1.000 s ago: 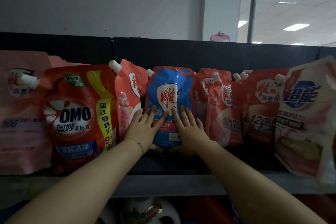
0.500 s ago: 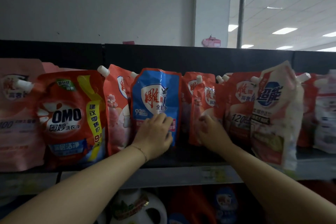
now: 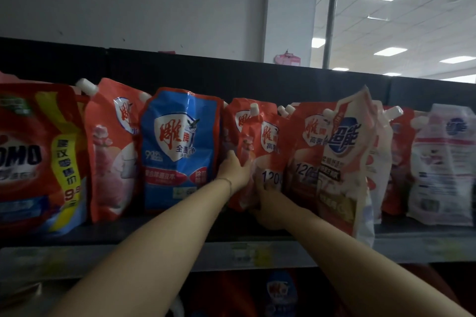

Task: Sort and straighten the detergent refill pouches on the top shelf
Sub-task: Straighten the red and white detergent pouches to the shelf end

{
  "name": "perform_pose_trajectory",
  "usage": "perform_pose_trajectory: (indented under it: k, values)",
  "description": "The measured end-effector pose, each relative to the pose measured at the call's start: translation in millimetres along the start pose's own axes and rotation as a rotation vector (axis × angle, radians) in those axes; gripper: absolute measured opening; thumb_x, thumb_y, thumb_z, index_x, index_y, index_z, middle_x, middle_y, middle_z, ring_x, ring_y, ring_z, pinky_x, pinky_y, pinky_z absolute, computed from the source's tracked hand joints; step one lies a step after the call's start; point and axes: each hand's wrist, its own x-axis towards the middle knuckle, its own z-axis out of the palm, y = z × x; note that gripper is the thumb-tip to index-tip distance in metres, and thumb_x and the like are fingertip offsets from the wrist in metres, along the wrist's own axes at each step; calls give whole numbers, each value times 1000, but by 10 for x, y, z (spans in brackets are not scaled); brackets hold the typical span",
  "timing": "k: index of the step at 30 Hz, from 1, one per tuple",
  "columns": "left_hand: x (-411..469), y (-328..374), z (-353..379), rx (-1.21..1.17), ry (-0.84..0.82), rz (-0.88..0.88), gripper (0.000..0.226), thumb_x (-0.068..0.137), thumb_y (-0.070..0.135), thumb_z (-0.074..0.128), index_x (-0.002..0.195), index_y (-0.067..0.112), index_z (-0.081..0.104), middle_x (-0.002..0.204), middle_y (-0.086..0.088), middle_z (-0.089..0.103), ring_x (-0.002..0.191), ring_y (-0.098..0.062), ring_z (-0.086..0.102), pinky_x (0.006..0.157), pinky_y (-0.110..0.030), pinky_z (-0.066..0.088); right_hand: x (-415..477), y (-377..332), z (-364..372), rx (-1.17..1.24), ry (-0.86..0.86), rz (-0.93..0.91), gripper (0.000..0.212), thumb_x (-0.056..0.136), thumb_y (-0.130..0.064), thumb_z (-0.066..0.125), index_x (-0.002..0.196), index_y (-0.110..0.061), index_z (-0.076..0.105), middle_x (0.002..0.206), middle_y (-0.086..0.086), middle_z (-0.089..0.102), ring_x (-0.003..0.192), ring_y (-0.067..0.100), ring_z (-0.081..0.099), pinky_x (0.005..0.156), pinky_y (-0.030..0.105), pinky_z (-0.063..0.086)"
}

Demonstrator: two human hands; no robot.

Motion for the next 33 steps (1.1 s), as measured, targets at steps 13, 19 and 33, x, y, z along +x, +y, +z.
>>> perform_pose_trajectory:
  k: [13,19,33]
  values:
    - [558,379,124,-438,267,-12,42,76,48,74,105,20,66,102,-2,69,93,-22,66,83,-39,57,51,-106,17,-206,81,27,87,96,-28,52,150,0,-10,152,35,12,135,43,33,107,47,36]
    - [730,541,135,-476,283,-53,40,87,50,62,109,18,68,98,-6,71,90,-27,68,86,-44,55,186,-155,22,-155,39,157,100,95,-37,54,145,-12,-30,156,25,-15,144,44,-3,112,55,19]
    - [801,466,-9,-798,123,46,55,85,57,59,133,30,52,119,-8,66,104,-22,65,88,-42,54,599,-202,30,-299,293,215,91,99,-40,43,144,-8,-29,152,21,-32,141,47,-17,107,69,9]
